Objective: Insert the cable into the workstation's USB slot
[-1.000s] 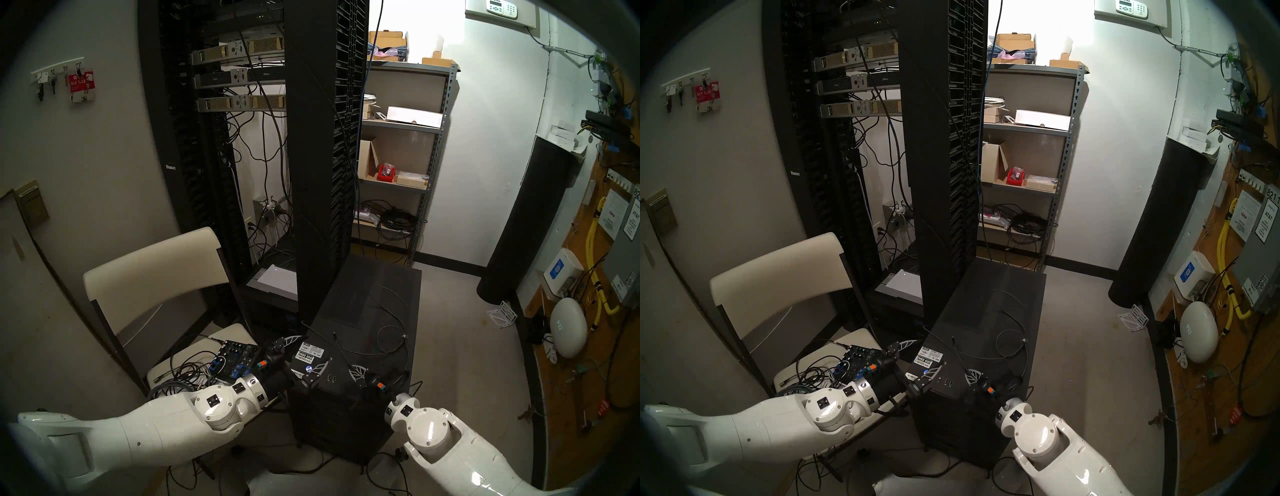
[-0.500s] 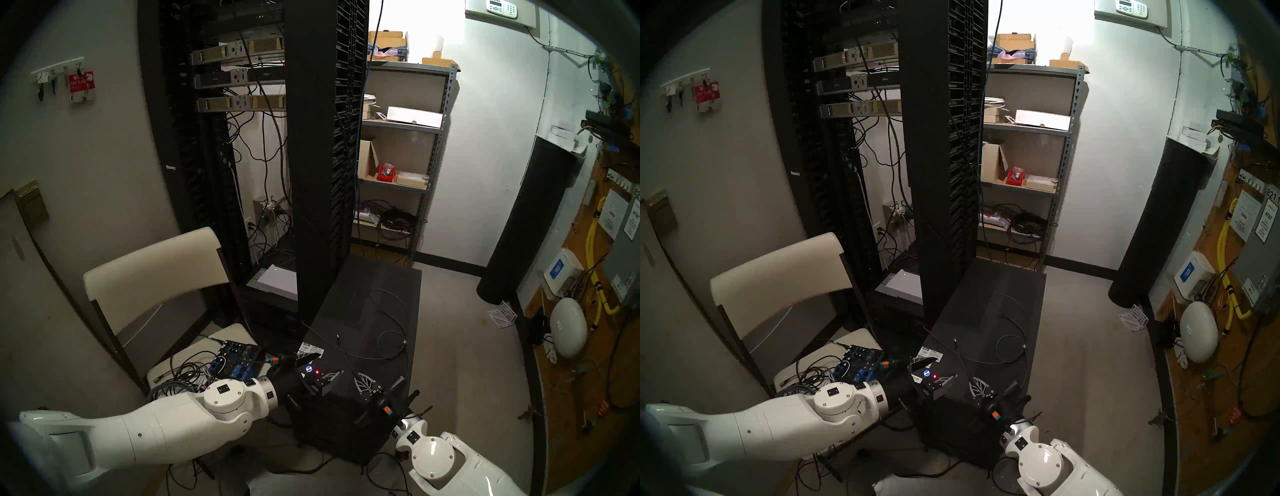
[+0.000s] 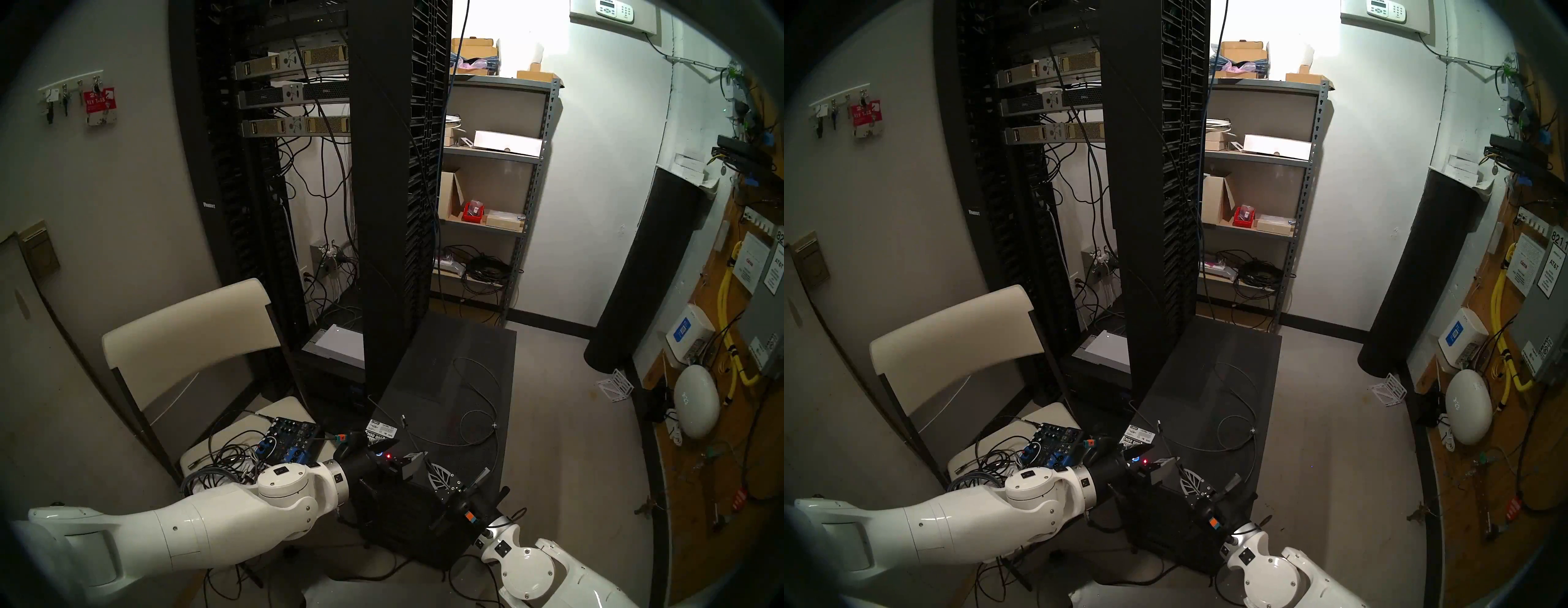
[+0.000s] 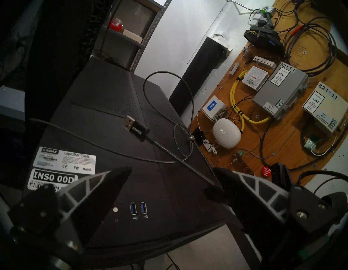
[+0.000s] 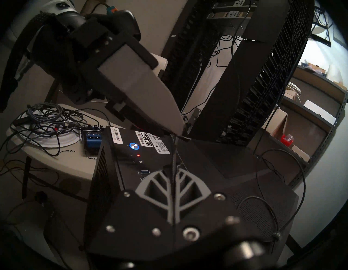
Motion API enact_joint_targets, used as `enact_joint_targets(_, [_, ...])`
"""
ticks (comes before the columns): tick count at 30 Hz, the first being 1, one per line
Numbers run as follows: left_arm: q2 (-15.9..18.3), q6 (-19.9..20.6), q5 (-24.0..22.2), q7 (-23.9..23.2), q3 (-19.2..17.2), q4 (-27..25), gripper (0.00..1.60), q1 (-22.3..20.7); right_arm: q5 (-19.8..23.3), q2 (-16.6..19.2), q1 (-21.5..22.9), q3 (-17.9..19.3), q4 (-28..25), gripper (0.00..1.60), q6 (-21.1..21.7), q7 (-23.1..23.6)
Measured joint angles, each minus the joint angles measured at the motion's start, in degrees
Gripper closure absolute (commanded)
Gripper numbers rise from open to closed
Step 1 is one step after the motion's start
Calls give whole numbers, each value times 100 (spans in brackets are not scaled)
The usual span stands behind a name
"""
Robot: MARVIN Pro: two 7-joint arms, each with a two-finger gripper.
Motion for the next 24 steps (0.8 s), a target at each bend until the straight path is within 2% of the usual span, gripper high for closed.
enact_joint_targets(5, [-85, 21, -59, 184, -11, 53, 11, -1, -39, -8, 26, -41, -17, 160, -4, 10])
enact_joint_targets(6, [-97, 16, -62, 205, -12, 65, 18, -1, -43, -9, 29, -46, -17, 160, -4, 11])
enact_joint_targets(12, [-236, -2, -85, 385, -14, 288, 18, -29, -100, -28, 57, -107, -19, 160, -6, 23])
enact_joint_targets(18, [-359, 4, -121, 487, -16, 516, 3, -84, -170, -51, 64, -138, -24, 160, -4, -1])
enact_joint_targets(24, [-372, 0, -253, 426, -88, 513, 0, -114, -253, -55, 48, -42, -63, 160, 34, -111])
